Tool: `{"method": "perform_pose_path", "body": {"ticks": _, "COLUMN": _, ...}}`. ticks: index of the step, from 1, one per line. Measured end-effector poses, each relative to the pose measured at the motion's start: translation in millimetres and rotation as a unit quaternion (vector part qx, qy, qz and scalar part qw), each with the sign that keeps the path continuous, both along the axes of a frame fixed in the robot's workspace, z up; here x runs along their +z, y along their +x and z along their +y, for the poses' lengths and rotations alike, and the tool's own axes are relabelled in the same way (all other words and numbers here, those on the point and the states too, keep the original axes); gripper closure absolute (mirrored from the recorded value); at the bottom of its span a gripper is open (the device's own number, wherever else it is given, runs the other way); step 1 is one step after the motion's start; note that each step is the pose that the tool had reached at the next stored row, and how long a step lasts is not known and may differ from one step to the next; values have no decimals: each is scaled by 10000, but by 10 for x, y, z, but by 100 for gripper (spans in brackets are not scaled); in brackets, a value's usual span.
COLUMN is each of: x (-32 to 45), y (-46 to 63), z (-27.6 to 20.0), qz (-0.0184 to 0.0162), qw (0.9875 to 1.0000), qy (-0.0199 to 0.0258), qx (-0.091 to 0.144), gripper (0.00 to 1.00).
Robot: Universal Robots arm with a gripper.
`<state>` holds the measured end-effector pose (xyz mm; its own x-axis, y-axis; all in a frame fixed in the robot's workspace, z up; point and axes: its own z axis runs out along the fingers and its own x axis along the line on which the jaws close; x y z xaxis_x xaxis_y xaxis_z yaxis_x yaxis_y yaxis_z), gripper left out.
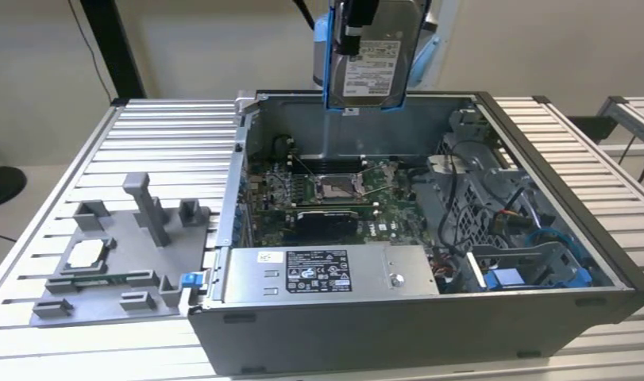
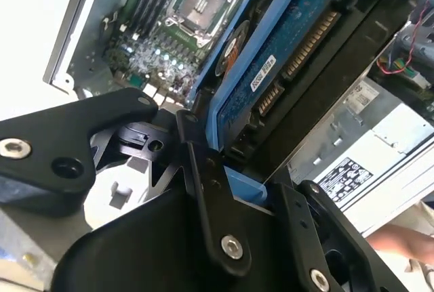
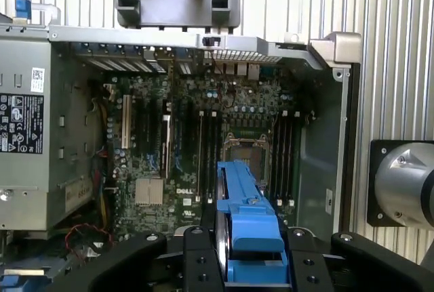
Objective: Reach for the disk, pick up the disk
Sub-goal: 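Pick up the disk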
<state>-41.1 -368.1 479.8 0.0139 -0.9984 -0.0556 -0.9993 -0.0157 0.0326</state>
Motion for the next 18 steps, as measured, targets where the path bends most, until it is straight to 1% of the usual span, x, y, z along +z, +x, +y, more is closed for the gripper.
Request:
{"method": "perform_pose_path", "body": {"ticks": 12, "x": 0, "y": 269, "z": 0, "qz": 5, "qw": 10000, "qy": 0, "qx": 1, "gripper": 100}}
{"method": "perform_pose_path", "body": {"ticks": 18, "x": 0, "y": 382, "z": 0, "qz": 5, "qw": 10000, "qy": 0, "qx": 0, "gripper": 100}}
